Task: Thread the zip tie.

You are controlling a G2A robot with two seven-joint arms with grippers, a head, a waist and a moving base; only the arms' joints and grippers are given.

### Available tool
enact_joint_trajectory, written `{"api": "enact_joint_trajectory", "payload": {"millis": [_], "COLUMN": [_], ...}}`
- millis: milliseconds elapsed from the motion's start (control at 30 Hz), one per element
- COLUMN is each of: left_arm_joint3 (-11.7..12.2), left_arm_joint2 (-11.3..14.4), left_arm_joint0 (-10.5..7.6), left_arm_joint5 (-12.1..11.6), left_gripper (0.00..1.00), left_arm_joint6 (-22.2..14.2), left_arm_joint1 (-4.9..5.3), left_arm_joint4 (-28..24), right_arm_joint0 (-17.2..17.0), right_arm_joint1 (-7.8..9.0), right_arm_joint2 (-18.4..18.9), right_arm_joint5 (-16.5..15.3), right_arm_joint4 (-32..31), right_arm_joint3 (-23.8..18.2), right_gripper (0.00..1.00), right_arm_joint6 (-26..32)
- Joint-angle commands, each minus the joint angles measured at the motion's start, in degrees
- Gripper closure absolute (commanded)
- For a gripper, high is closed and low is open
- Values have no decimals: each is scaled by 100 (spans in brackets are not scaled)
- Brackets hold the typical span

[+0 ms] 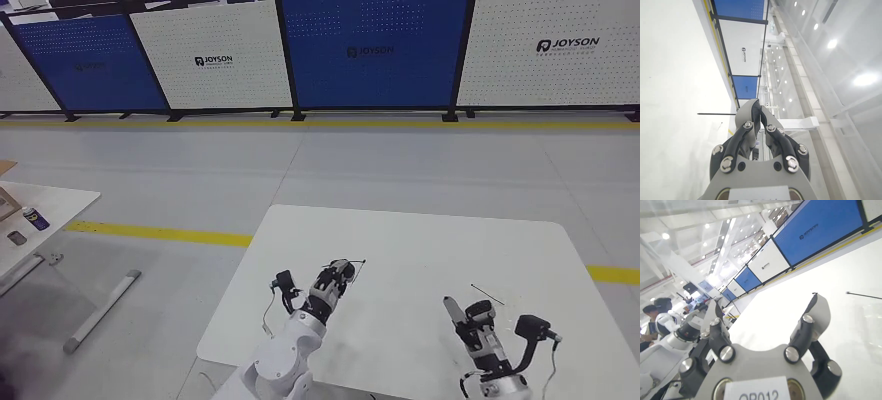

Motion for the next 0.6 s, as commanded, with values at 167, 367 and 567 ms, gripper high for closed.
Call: {"api": "enact_joint_trajectory", "payload": {"millis": [167, 367, 567], "left_arm_joint3": [8, 8, 115], "left_arm_joint2": [5, 5, -30], "left_arm_joint0": [2, 2, -66], "left_arm_joint5": [43, 43, -78], "left_gripper": [100, 100, 100], "left_arm_joint6": [-4, -4, 224], "left_arm_joint1": [0, 0, -34], "left_arm_joint4": [6, 6, -37], "right_arm_joint0": [8, 8, 54], "right_arm_joint1": [-1, -1, 4], "right_arm_joint2": [-15, -15, 295], "right_arm_joint5": [-2, -2, 127], "right_arm_joint4": [-30, -30, 1012], "right_arm_joint3": [2, 2, -59], "right_gripper": [0, 0, 0], "right_arm_joint6": [7, 7, 300]}}
